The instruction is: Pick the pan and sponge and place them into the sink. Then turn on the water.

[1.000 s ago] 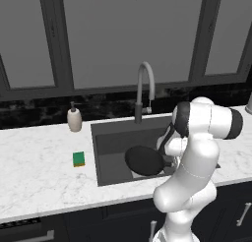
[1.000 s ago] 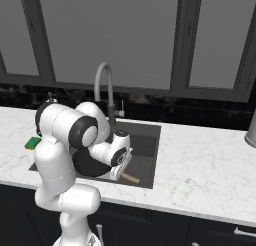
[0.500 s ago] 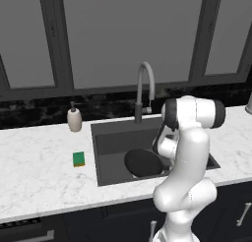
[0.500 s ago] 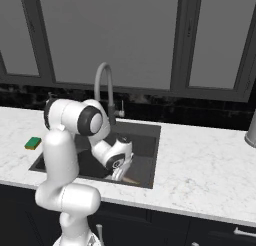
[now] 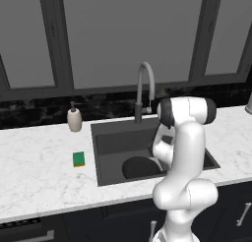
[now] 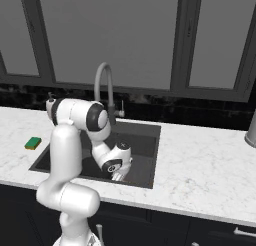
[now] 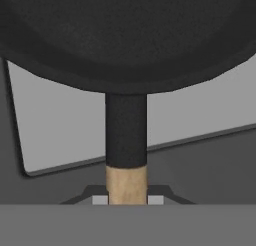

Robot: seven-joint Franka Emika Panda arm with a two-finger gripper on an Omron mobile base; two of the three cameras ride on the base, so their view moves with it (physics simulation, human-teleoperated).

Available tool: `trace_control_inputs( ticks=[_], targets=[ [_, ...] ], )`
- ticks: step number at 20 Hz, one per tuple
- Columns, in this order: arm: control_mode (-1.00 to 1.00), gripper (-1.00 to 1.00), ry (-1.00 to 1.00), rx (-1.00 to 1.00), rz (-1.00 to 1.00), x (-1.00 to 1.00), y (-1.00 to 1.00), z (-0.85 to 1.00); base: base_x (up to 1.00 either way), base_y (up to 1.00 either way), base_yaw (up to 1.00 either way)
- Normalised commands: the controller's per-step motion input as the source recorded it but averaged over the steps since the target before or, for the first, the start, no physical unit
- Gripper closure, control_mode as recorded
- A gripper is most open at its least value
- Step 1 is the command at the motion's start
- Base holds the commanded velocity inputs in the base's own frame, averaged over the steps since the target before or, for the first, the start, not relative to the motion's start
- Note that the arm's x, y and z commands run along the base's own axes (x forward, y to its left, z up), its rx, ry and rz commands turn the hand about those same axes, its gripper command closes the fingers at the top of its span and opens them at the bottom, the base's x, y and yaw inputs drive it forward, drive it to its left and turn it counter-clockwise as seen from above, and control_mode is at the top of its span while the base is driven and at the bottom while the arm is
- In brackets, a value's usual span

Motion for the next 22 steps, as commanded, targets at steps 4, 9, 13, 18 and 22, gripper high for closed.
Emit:
trace_control_inputs(
  ticks=[4, 9, 13, 18, 22],
  targets=[
    [-1.0, 1.0, 0.0, 0.0, 0.0, 0.1, 0.07, -0.26, 0.0, 0.0, 0.0],
    [-1.0, 1.0, 0.0, 0.0, 0.0, 0.13, 0.03, -0.18, 0.0, 0.0, 0.0],
    [-1.0, 1.0, 0.0, 0.0, 0.0, 0.08, 0.0, -0.08, 0.0, 0.0, 0.0],
    [-1.0, -1.0, 0.0, 0.01, 0.0, 0.0, 0.0, 0.03, 0.0, 0.0, 0.0],
    [-1.0, -1.0, 0.0, 0.02, -0.01, 0.0, 0.01, 0.59, 0.0, 0.0, 0.0]
  ],
)
